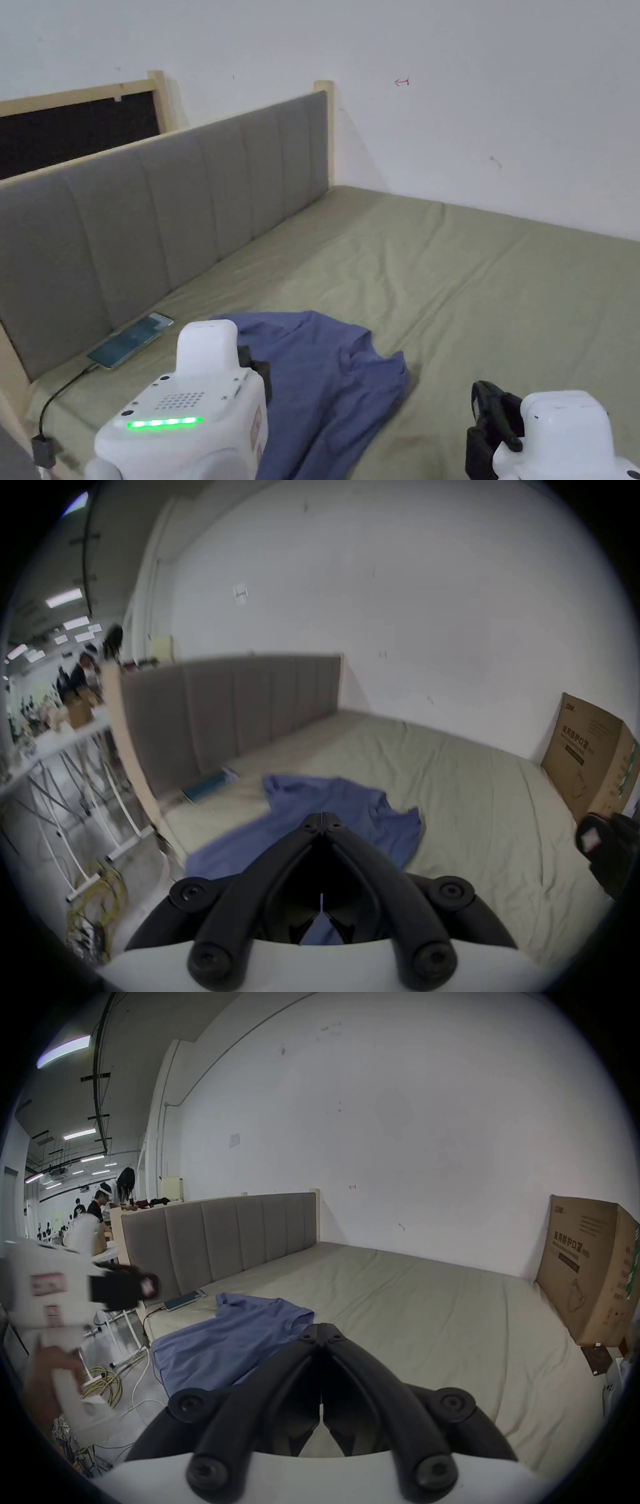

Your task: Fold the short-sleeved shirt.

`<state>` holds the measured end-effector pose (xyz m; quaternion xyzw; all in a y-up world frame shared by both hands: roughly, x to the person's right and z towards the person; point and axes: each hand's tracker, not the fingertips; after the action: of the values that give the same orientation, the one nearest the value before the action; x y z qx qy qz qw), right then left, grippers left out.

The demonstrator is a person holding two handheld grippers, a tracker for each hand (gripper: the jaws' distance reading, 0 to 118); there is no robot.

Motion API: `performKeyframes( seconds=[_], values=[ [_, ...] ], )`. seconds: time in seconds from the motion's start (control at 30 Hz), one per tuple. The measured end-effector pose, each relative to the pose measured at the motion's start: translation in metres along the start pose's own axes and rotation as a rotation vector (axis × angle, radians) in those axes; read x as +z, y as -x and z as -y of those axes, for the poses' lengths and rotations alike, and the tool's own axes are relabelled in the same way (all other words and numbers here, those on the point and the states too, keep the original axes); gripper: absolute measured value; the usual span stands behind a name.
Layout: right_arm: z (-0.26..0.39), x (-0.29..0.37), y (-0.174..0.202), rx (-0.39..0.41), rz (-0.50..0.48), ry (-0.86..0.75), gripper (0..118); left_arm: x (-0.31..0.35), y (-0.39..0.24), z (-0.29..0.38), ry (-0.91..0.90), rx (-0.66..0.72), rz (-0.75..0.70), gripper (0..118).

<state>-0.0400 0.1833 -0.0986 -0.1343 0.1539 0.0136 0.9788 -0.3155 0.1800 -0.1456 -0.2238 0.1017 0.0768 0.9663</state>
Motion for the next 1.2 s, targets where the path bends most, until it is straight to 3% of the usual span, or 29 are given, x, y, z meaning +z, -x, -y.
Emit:
performKeyframes(
  seconds=[0.13,0.17,0.23,0.3,0.33,0.43,0.57,0.67,0.73,0.77,0.83,0.9,0.93,1.07,1.2],
  values=[
    [0.008,-0.008,-0.007,-0.032,0.007,0.049,0,-0.092,0.003,0.020,0.275,-0.015,0.083,0],
    [0.011,-0.010,-0.009,-0.035,0.010,0.059,0,-0.106,0.002,0.025,0.326,-0.027,0.090,6],
    [0.015,-0.014,-0.011,-0.034,0.017,0.080,0,-0.117,-0.005,0.038,0.320,-0.037,0.093,38],
    [0.020,-0.019,-0.014,-0.028,0.027,0.107,0,-0.131,-0.010,0.043,0.360,-0.045,0.124,92],
    [0.022,-0.023,-0.016,-0.028,0.031,0.122,0,-0.138,-0.014,0.045,0.376,-0.045,0.132,105],
    [0.026,-0.031,-0.022,-0.045,0.038,0.147,0,-0.154,-0.021,0.046,0.398,-0.020,0.210,105],
    [0.027,-0.037,-0.019,-0.063,0.044,0.173,0,-0.190,-0.035,0.054,0.533,-0.085,0.222,103],
    [0.030,-0.042,-0.020,-0.067,0.058,0.196,0,-0.211,-0.043,0.074,0.618,-0.155,0.177,84],
    [0.031,-0.045,-0.020,-0.090,0.064,0.218,0,-0.207,-0.048,0.081,0.579,-0.220,0.151,80],
    [0.032,-0.046,-0.021,-0.099,0.065,0.224,0,-0.204,-0.050,0.079,0.573,-0.221,0.143,58],
    [0.040,-0.050,-0.036,-0.129,0.067,0.235,0,-0.200,-0.053,0.073,0.582,-0.225,0.137,5],
    [0.043,-0.051,-0.040,-0.158,0.069,0.246,0,-0.199,-0.051,0.070,0.545,-0.283,0.018,4],
    [0.044,-0.051,-0.041,-0.172,0.068,0.248,0,-0.203,-0.047,0.071,0.581,-0.245,0.088,4],
    [0.048,-0.046,-0.053,-0.193,0.077,0.252,0,-0.201,-0.037,0.064,0.597,-0.126,0.115,4],
    [0.049,-0.039,-0.067,-0.222,0.103,0.247,0,-0.185,-0.039,0.042,0.552,-0.127,0.167,4]
  ],
)
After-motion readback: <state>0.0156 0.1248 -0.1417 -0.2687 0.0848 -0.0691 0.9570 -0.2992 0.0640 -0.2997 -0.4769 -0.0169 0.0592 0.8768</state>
